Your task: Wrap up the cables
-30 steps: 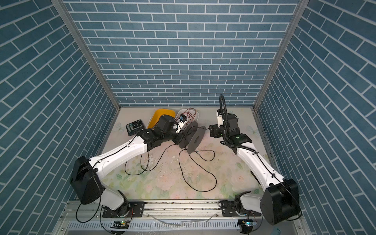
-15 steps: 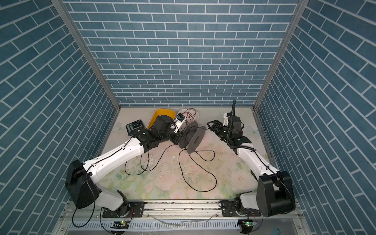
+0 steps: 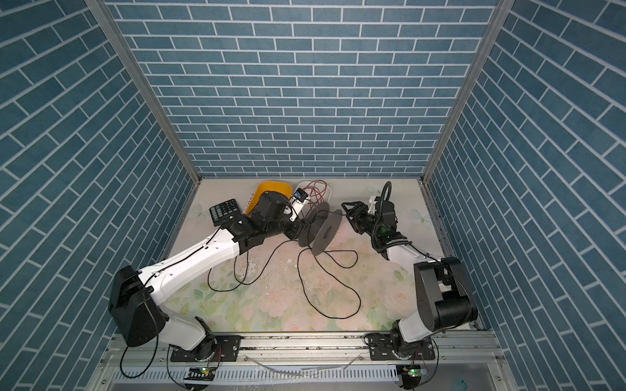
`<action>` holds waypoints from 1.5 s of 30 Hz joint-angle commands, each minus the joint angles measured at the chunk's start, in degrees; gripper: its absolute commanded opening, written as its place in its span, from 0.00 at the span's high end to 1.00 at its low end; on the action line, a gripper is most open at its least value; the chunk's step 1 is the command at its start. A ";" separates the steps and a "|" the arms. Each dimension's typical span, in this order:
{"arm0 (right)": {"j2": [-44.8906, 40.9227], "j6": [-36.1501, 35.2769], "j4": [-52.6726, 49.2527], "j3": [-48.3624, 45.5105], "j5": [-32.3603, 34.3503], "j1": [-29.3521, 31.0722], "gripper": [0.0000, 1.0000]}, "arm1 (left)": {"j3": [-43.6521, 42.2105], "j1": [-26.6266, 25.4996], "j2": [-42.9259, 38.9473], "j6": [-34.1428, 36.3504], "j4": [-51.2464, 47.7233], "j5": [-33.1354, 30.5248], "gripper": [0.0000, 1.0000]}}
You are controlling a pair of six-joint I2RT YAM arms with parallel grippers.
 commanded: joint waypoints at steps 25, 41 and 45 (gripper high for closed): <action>-6.49 10.86 9.44 -3.45 -2.77 3.28 1.00 | 0.27 0.16 0.55 2.31 0.79 0.62 0.39; -12.35 7.96 1.03 3.76 -8.46 3.28 1.00 | -4.00 0.20 -3.45 12.11 4.32 0.57 0.22; -13.05 6.67 -1.69 6.56 -11.72 3.27 1.00 | -4.72 0.19 -3.45 13.18 7.66 2.14 0.11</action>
